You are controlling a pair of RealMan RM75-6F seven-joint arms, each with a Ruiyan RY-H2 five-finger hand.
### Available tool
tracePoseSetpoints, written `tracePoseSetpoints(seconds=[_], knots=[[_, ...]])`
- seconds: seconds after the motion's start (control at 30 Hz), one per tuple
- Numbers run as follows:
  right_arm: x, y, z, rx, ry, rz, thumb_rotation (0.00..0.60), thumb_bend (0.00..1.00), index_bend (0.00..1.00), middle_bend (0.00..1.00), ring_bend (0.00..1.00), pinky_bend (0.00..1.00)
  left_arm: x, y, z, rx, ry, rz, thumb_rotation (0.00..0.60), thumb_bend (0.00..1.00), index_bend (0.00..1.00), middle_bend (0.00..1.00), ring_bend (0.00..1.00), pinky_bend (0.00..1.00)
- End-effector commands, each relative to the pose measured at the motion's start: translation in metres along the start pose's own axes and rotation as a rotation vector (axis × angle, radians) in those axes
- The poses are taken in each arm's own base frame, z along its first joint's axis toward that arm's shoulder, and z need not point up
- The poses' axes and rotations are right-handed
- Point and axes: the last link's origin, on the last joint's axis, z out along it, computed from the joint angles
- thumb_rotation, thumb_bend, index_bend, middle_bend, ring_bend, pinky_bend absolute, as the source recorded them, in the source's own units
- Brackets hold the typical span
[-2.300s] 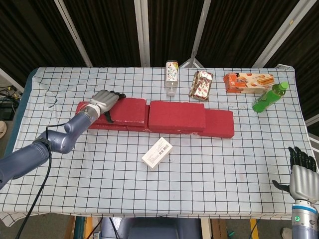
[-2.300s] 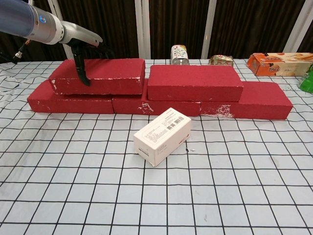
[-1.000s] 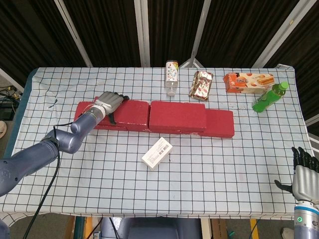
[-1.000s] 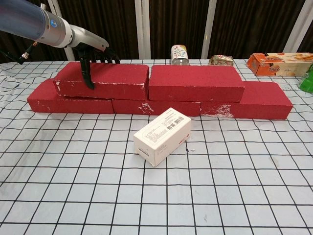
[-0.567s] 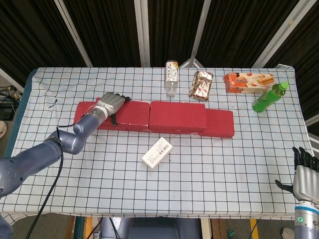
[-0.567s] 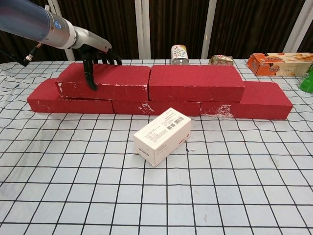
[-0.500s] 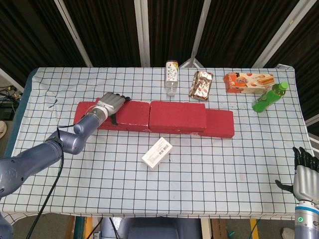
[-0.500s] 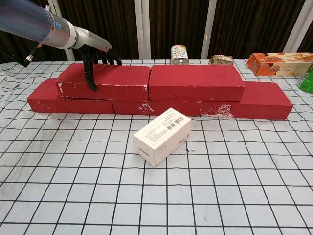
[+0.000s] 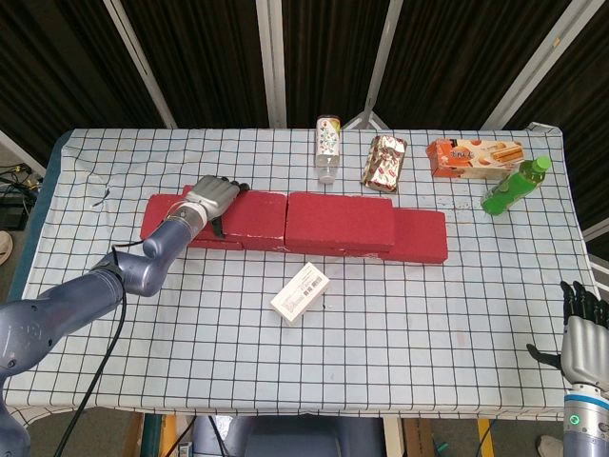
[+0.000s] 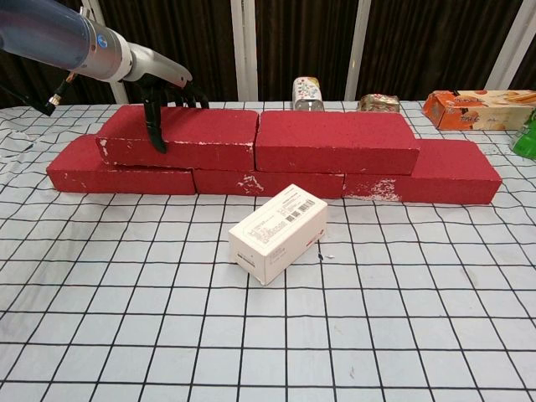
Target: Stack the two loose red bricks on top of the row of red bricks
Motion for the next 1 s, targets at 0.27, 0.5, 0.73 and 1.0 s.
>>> tracePoseSetpoints(seconds=[0.27,0.5,0.73,1.0], knots=[[-0.0004,0.0005,0.0001,-0.006,-0.002,-0.002,0.6,0.15,0.0,0.03,0.01,0.0,-0.0005,-0.0003,0.001,0.014,0.002,-0.004,0.6,0.14,0.23,0.16,0.15,0.22],[-0.0007,0.0008,-0.0001,-0.011,0.0,-0.004,0.6,0.15,0.0,0.03,0.01,0.0,-0.0006,0.0022,0.0033,0.016,0.005,-0.002,0.6,0.14,0.23,0.16,0.15,0.22],[-0.0009,0.0007,0.0003,-0.013,0.001,-0.004,0.6,0.16,0.0,0.03,0.01,0.0,-0.002,0.0043,0.0049,0.012,0.003,-0.006,0.6,0.1,0.2,0.14,0.13,0.21],[-0.0024,0.0007,0.0007,-0.021,0.0,-0.009,0.6,0.15,0.0,0.03,0.01,0.0,-0.0037,0.0065,0.0075,0.008,-0.006,-0.01,0.6,0.0,0.09,0.06,0.02,0.16]])
